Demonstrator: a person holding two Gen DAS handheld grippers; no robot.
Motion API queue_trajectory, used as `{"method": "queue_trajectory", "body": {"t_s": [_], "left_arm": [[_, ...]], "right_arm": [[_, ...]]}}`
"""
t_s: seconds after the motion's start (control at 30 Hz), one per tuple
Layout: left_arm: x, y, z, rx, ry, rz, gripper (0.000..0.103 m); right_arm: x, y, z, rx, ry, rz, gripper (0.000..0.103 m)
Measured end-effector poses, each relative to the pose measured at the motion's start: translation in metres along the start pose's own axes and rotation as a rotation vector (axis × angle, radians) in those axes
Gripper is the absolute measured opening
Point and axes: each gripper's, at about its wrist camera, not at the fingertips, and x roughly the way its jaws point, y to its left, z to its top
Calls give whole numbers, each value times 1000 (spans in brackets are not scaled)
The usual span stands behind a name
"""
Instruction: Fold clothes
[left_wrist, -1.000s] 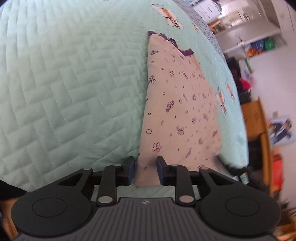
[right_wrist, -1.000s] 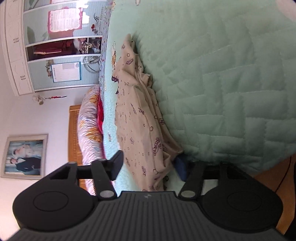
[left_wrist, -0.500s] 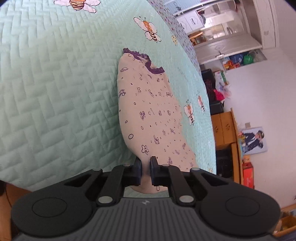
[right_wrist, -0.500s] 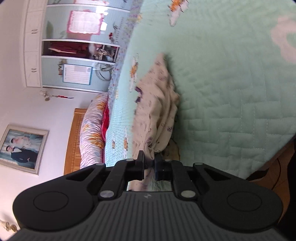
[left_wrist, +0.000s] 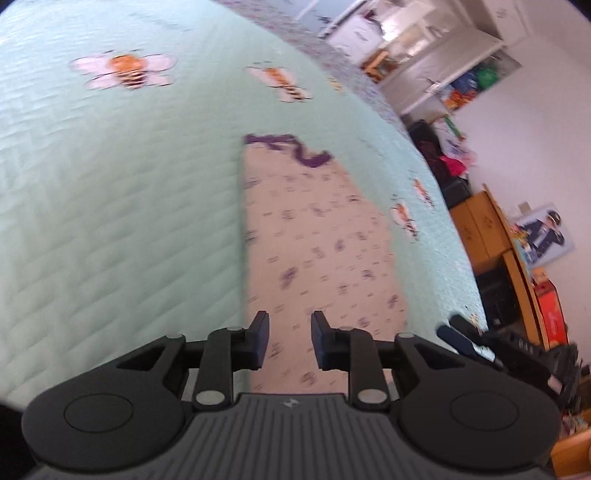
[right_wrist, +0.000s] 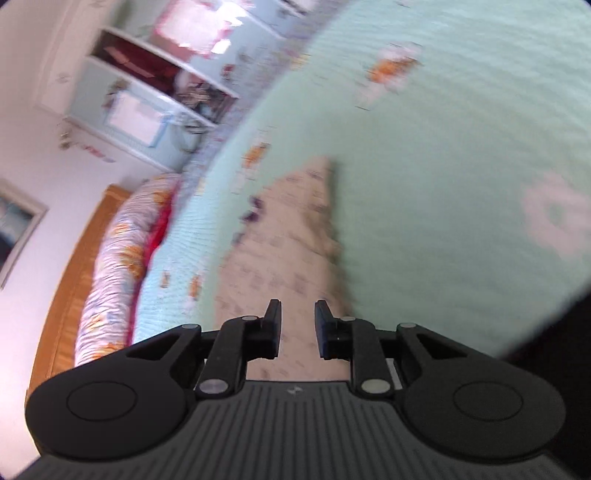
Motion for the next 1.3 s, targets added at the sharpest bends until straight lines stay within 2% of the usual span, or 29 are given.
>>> {"method": "queue_trajectory", "body": {"t_s": [0.07,0.13,0.17,0.2,0.27,0.3,0.37,0.47,0.53,0.57,0.6,0.63,0.67,0.7,0.73,0.8,0.83,0.87,0.93,1.0,1.03,1.07,1.1,1.13,1.17,1.2,1.23,1.3], "left_arm": [[27,-13,0,43,34,6,26],[49,-11,-3,62,75,53,25],[53,-6,-5,47,78,62,16],[55,1,-8,27,78,65,13],[44,5,-7,5,68,44,11],[38,6,-6,-4,63,33,12],[24,-5,-3,70,32,31,24],[30,-21,8,160,11,59,29],[45,-27,16,197,23,92,30],[48,-27,19,209,26,106,29],[49,-28,22,221,24,117,25],[50,-28,24,234,22,127,17],[50,-29,27,246,20,138,18],[51,-29,30,259,18,149,20],[52,-30,32,271,16,160,22],[61,-44,46,350,-15,199,30],[71,-52,55,386,-25,230,36],[84,-56,63,418,-25,262,40],[111,-62,79,480,-17,327,40],[131,-55,91,495,-8,389,41],[140,-51,96,500,-3,421,47],[144,-46,102,484,-4,437,58],[143,-42,107,461,-6,447,62],[142,-39,112,452,-16,452,62],[140,-37,117,447,-28,457,60],[139,-35,123,438,-41,461,60],[142,-31,129,417,-45,463,60],[148,-25,137,392,-46,466,60]], "right_arm": [[19,-2,4,-15,4,-15,35],[39,-5,7,-27,9,-33,35],[49,-6,9,-33,12,-42,35],[58,-7,11,-40,15,-51,35],[68,-12,9,-100,39,-166,25],[72,-15,8,-132,52,-226,25],[56,-9,7,-135,5,-211,27],[45,22,0,-245,-31,-106,27],[63,31,-1,-264,29,-53,36],[78,28,2,-268,64,-74,38],[92,24,5,-272,99,-100,38],[101,15,10,-255,122,-135,26],[102,8,15,-219,129,-147,10],[96,8,22,-193,117,-139,11],[87,15,26,-209,82,-110,18],[86,37,35,-273,42,-55,40],[85,48,39,-306,24,-28,57],[94,55,44,-325,30,-13,60],[131,60,59,-331,70,-5,60],[169,54,75,-308,122,-26,60],[184,48,84,-306,138,-50,60],[199,41,93,-305,152,-74,52],[206,34,104,-306,151,-90,46],[207,28,114,-298,116,-130,43],[202,26,124,-285,60,-183,44],[196,27,129,-278,25,-184,45],[190,28,134,-271,-7,-177,45],[186,41,128,-279,12,-78,48]]}}
